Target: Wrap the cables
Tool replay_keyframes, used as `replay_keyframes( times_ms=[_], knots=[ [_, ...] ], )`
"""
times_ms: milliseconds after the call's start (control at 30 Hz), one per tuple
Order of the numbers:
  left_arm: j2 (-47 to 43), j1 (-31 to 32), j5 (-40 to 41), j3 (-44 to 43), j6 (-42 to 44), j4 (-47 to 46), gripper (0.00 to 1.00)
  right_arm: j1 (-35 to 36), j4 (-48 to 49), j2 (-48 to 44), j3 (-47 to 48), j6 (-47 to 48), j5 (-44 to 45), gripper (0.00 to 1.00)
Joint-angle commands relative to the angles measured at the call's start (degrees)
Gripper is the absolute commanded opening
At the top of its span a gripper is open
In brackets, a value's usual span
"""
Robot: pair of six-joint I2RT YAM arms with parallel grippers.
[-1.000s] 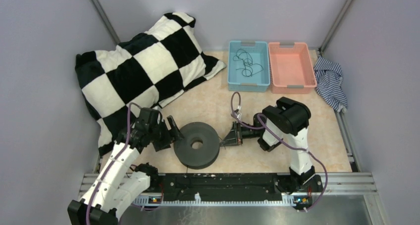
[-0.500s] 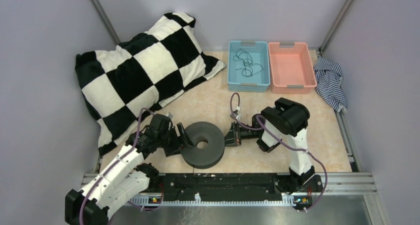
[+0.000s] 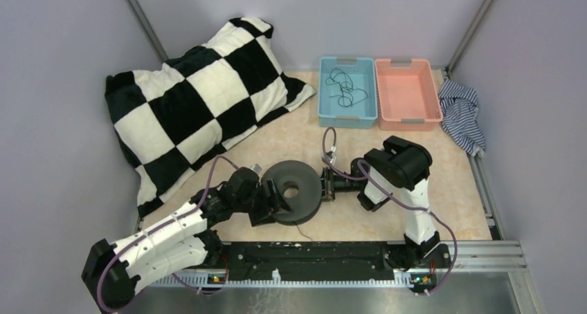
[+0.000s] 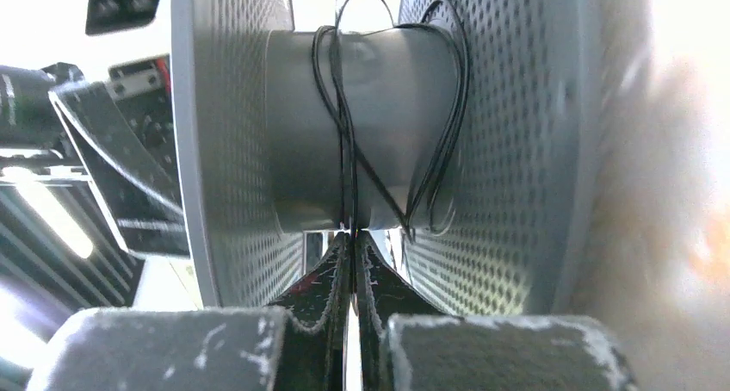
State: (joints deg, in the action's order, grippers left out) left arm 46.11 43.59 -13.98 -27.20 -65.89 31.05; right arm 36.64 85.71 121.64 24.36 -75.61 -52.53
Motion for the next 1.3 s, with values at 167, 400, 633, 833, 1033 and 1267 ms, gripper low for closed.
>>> replay_keyframes(
  times_ms=[167,400,633,833,1033,1267],
  knots=[
    [10.5,5.0,5.4,-2.1,-2.6,-18.6,0.86,-1.7,0.9,0.1,8.7,4.6,0.9,0.0],
    [13.7,5.0,6.9,-4.5,0.4,-23.4,0.87,-1.8,-17.1,-6.4,9.2,12.1,7.2,0.0],
    [13.0,5.0,8.0,-5.3,1.9,-23.3,0.88,-1.5,-28.8,-11.8,9.6,18.3,11.4,0.26],
    [12.0,5.0,8.0,-5.5,2.5,-23.0,0.88,-1.5,-39.8,-16.8,9.8,23.7,14.9,0.38],
    [11.9,5.0,8.7,-6.9,4.0,-22.7,0.88,-1.6,-58.3,-24.4,10.7,33.3,21.3,0.4],
    [13.8,5.0,7.6,-10.2,6.9,-22.5,0.88,-2.1,-75.4,-35.3,13.0,41.2,29.2,0.44]
  ],
)
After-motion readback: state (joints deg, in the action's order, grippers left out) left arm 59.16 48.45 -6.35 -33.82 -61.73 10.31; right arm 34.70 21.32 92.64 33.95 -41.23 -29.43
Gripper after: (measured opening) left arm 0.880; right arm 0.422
